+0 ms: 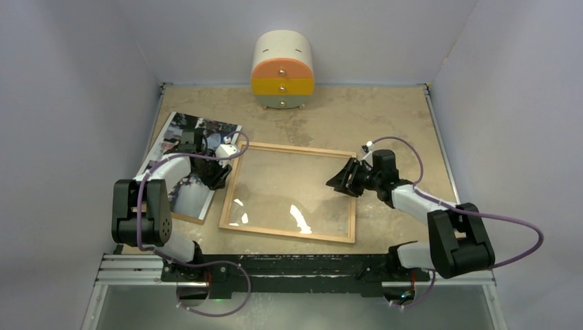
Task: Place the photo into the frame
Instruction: Place the photo frame item in the photo frame.
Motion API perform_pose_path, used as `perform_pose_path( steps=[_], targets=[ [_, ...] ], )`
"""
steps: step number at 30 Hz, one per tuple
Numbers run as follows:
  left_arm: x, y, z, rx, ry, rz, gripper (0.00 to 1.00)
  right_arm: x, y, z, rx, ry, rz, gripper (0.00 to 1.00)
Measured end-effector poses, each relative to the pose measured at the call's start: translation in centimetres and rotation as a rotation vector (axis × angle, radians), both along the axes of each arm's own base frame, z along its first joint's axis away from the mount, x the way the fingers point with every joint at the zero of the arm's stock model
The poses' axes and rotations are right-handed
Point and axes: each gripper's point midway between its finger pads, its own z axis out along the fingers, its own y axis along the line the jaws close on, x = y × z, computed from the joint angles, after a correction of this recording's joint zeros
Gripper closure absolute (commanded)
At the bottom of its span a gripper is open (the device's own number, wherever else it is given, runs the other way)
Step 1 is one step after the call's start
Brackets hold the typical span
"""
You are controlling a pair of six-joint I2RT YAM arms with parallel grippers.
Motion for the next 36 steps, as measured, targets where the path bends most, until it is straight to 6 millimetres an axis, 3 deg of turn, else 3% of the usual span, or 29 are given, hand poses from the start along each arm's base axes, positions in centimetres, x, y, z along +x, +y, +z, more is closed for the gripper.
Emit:
perform_pose_path(
  steps=[20,36],
  targets=[
    [-0.5,0.0,-0.3,0.002,0.011,-0.004,0.58,-1.0,-0.6,1.6,-0.049,0.003,0.025,0.48],
    [-0.5,0.0,-0.3,0.002,0.011,-0.004,0.58,-0.5,-4.0,-0.9,-0.299,0.036,-0.021,0.44]
  ],
)
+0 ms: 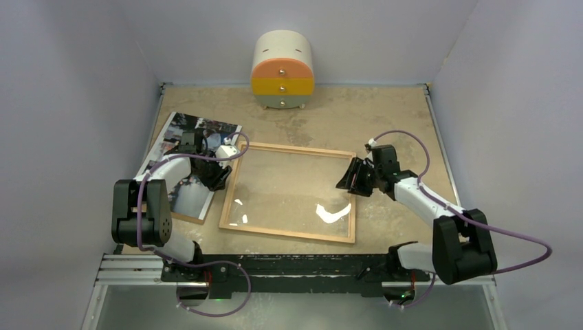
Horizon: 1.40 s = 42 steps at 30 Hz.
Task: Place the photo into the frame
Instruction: Place the photo frame item in the photo frame.
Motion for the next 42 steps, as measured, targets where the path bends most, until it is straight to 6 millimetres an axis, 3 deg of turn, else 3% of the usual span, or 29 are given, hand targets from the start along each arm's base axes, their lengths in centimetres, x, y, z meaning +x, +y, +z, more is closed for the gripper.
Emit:
perform_pose_path(
  steps=[13,22,26,32,42],
  targets=[
    [0.0,0.0,0.0,0.000,0.000,0.000,0.58,-0.1,-1.3,-1.2,-0.101,0.023,-0.004,0.39],
    [0.0,0.0,0.0,0.001,0.000,0.000,0.57,0.9,-2.9,-0.2,-0.205,-0.006,-0.035,0.40],
    [0.0,0.0,0.0,0.001,0.000,0.000,0.58,0.8,-2.4,0.4,-0.206,-0.028,-0.021,0.46],
    [0.0,0.0,0.0,0.001,0.000,0.000,0.57,-0.4,-0.2,0.2,-0.201,-0.024,0.049,0.49],
    [0.0,0.1,0.0,0.003,0.000,0.002,0.58,-1.2,-0.6,-1.2,-0.238,0.012,0.039,0.50]
  ],
)
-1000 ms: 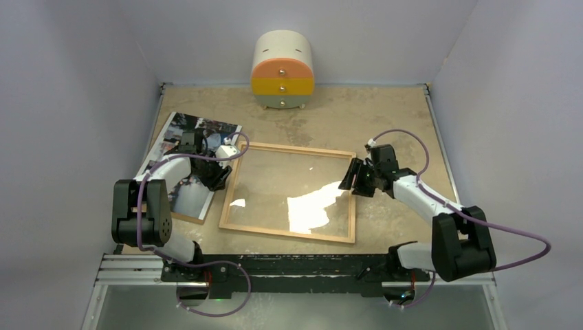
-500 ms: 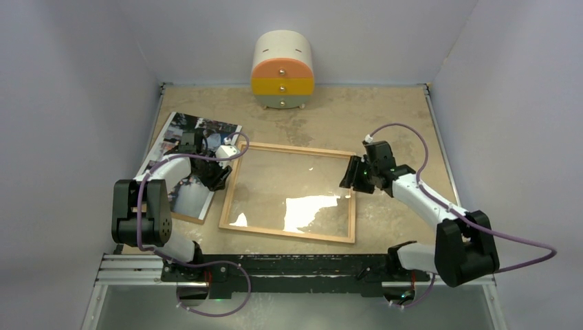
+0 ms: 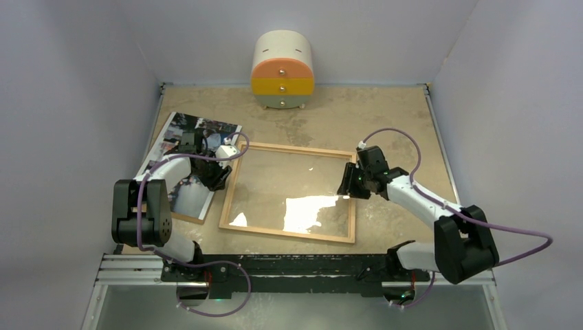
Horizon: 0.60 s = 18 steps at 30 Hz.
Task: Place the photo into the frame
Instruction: Place the photo frame item in the photo frame.
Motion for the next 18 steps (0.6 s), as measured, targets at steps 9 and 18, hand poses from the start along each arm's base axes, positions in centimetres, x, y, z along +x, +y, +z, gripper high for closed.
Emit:
perform_pose_path(
  steps=[9,18],
  targets=[
    [0.0,0.0,0.0,0.000,0.000,0.000,0.58,-1.0,0.0,-1.6,-0.017,0.051,0.013,0.49],
    [0.0,-0.1,0.0,-0.003,0.000,0.000,0.58,-1.2,-0.1,-2.0,-0.028,0.067,0.014,0.48]
  ],
)
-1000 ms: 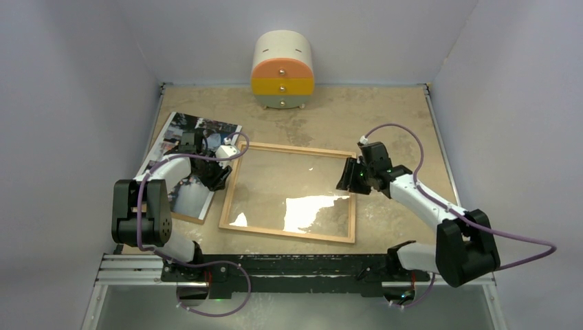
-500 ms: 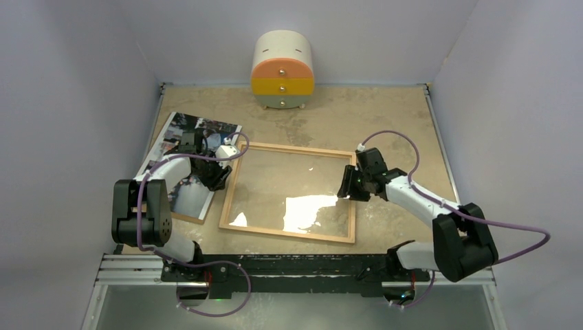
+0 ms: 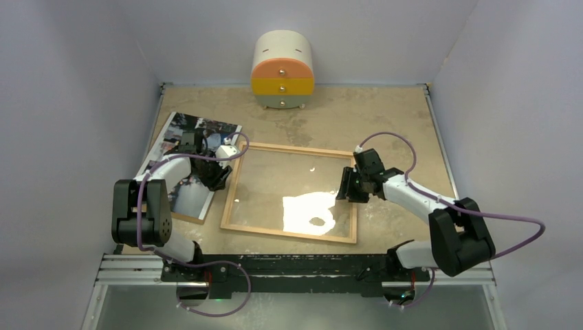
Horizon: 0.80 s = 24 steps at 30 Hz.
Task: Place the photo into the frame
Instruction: Place the photo frame item in the photo frame.
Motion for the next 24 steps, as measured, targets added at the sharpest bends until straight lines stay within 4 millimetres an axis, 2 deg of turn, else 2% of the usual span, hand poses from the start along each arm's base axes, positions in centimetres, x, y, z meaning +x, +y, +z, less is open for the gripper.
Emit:
perform_pose_path(
  steps=[8,10,12,15,17,20,22,24],
  targets=[
    [0.1,-1.3,0.1,-0.010,-0.008,-0.031,0.58,0.2,0.4,0.0,-0.011,0.019,0.012,0.45],
    [0.1,-1.7,0.1,-0.011,-0.007,-0.040,0.58,0.2,0.2,0.6,-0.020,0.027,0.010,0.44],
    [0.3,-1.8,0.2,-0.014,-0.008,-0.035,0.58,0.6,0.4,2.1,-0.018,0.019,0.009,0.42],
    [1.1,-1.9,0.9,-0.018,-0.026,-0.028,0.58,2.8,1.0,5.6,0.000,-0.058,0.002,0.40],
    [1.9,-2.0,1.7,-0.020,-0.047,-0.031,0.56,5.0,1.8,8.9,0.023,-0.137,0.000,0.40],
    [2.4,-2.0,2.5,-0.020,-0.061,-0.032,0.54,8.2,2.9,12.7,0.049,-0.236,0.004,0.39],
    [2.0,-2.0,2.9,-0.017,-0.052,-0.040,0.52,10.5,3.6,14.3,0.055,-0.291,0.007,0.37],
    [1.3,-1.9,3.2,-0.013,-0.039,-0.067,0.48,12.7,4.4,14.8,0.054,-0.324,0.017,0.37]
  ],
)
